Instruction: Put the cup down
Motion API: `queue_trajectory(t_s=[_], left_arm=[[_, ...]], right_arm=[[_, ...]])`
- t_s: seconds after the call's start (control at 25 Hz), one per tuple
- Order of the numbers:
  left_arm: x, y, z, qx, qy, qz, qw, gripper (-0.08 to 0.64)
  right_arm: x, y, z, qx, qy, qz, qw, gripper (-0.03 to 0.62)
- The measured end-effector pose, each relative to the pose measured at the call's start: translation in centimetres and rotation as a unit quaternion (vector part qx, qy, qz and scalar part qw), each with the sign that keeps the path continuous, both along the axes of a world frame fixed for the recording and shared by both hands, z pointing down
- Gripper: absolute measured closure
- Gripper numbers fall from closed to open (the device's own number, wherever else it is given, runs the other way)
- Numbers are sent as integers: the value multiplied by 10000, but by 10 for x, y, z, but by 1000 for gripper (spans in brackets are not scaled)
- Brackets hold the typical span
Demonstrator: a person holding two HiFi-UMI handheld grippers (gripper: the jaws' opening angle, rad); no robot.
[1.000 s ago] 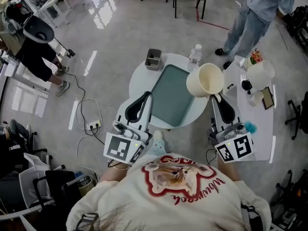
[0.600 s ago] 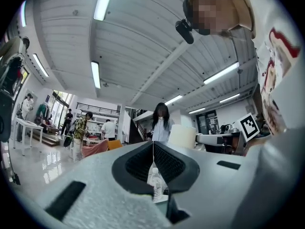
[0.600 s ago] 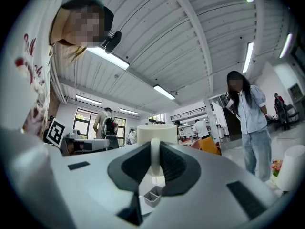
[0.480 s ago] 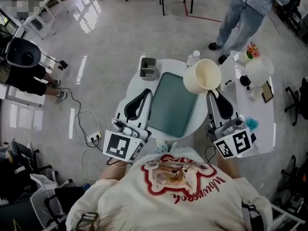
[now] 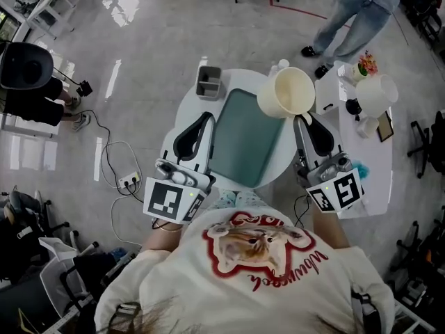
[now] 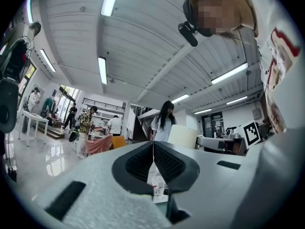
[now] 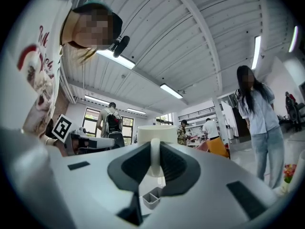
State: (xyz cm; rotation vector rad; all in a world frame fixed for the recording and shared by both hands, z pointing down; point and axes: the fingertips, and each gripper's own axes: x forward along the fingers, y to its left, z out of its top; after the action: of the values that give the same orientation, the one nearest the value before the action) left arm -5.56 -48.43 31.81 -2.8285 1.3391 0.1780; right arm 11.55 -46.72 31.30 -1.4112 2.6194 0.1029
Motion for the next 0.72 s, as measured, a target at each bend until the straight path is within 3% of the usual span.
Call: queue_trajectory(t_s=[0.72], left_arm=[[-2,6,31,-315,-84,-207,9993,543]], right_arm=[[-25,-26,82,-425,369,-380,9977,534]])
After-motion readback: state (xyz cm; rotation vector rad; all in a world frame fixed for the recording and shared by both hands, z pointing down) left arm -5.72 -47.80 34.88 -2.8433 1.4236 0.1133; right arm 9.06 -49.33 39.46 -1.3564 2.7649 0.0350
